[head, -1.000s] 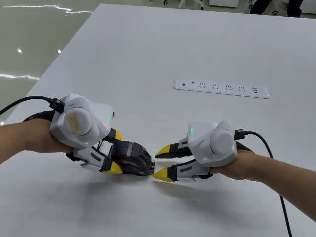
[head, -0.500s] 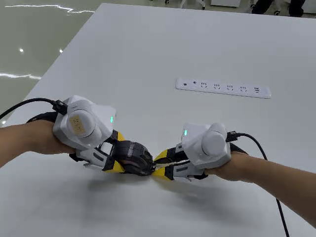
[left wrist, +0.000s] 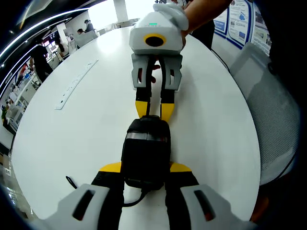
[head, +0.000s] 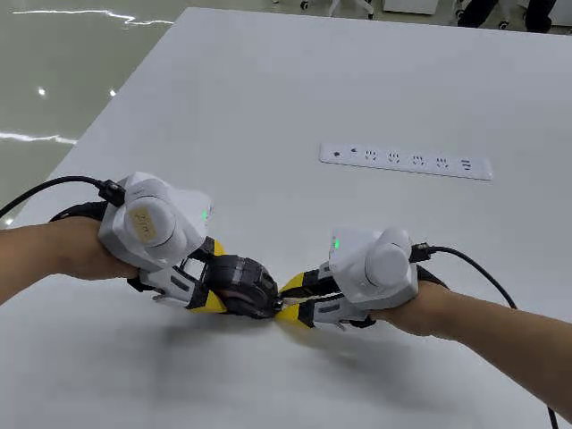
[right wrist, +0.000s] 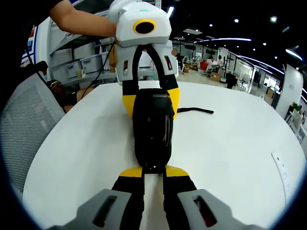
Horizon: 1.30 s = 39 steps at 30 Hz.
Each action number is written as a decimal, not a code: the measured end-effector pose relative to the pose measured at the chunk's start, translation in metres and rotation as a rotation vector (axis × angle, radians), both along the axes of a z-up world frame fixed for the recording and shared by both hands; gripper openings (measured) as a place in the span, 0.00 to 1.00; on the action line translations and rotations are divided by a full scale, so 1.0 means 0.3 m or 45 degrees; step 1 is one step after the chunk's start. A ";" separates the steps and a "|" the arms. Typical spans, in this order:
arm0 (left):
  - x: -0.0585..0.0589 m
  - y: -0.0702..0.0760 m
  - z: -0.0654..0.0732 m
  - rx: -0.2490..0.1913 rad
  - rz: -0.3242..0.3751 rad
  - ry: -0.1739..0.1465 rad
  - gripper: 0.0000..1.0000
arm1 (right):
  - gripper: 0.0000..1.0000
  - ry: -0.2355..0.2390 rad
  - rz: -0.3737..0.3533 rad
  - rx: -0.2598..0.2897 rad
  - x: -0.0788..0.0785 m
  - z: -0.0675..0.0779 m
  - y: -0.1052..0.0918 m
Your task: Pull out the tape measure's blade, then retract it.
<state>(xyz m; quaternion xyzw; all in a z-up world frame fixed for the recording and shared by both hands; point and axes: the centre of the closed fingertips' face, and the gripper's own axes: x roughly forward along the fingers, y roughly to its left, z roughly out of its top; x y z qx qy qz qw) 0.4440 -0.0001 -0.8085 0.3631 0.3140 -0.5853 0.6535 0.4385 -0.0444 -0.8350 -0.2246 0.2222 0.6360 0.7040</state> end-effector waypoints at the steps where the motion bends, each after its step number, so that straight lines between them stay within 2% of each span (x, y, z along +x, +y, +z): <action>1: 0.000 0.000 0.000 0.000 0.000 -0.001 0.28 | 0.13 -0.006 0.003 -0.001 0.001 0.001 0.000; 7: 0.002 0.003 -0.001 -0.004 0.011 -0.001 0.27 | 0.12 -0.014 0.024 -0.031 0.006 0.000 0.002; 12: 0.002 0.010 0.000 -0.004 0.018 0.006 0.27 | 0.12 0.001 0.033 -0.027 0.006 0.009 0.001; 39: 0.006 0.023 -0.003 0.005 0.039 0.024 0.27 | 0.11 -0.002 0.044 -0.029 0.004 0.022 0.000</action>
